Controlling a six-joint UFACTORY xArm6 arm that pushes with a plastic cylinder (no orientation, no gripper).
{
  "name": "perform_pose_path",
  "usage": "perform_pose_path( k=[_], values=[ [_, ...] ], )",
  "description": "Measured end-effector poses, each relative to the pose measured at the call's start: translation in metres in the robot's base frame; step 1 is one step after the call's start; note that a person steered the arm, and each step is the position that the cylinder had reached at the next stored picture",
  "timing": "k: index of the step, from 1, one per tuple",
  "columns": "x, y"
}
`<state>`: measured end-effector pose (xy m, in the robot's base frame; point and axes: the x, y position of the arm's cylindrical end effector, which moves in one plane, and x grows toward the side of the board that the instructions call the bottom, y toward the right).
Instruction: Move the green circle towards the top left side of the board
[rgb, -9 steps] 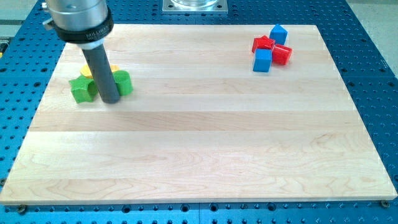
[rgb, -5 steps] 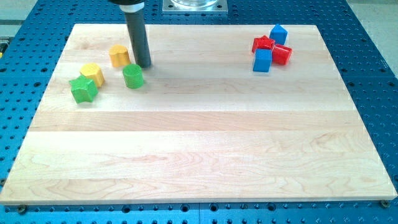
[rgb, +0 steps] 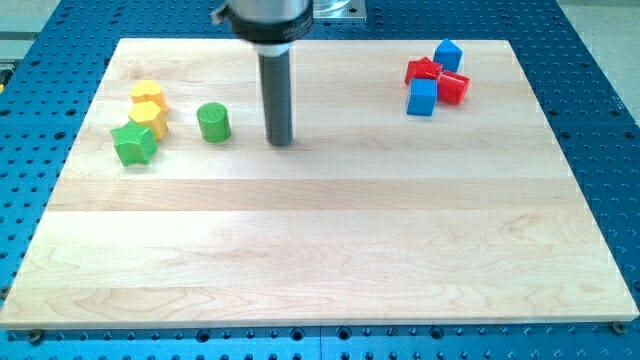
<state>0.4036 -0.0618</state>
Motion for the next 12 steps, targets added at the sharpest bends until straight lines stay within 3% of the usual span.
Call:
perform_pose_path(
  k=[1,2,3,4,7,9,12],
  values=[
    [-0.020,-0.044],
    [-0.074,-0.052],
    [-0.058,-0.013],
    [0.008,-0.025],
    [-0.082,-0.107],
    [-0.123,-0.071],
    [-0.123,-0.133]
  ],
)
